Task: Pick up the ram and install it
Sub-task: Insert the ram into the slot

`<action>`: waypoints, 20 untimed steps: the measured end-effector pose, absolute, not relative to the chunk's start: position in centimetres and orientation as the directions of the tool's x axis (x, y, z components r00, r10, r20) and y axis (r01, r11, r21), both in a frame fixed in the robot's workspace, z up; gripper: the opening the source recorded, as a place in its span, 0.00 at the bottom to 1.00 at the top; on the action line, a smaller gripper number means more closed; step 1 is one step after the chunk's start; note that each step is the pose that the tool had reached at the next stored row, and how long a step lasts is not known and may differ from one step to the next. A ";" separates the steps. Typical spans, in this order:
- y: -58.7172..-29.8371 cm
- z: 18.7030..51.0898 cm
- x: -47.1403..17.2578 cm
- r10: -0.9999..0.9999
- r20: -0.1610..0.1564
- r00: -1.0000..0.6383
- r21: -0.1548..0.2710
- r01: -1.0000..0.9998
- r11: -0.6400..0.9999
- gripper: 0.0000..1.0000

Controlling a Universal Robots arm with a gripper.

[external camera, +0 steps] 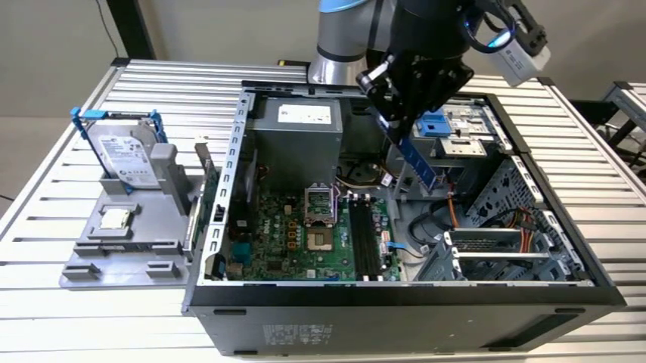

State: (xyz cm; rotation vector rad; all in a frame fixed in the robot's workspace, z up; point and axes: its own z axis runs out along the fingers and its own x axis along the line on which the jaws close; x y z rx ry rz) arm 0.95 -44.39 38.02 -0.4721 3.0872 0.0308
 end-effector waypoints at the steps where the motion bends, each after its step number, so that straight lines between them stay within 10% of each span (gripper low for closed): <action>1: -44.4 38.0 0.9 -0.282 -0.021 -0.959 0.017 -0.283 0.959 0.00; 20: -44.3 37.6 1.0 -0.099 -0.021 -0.995 0.017 -0.100 0.995 0.00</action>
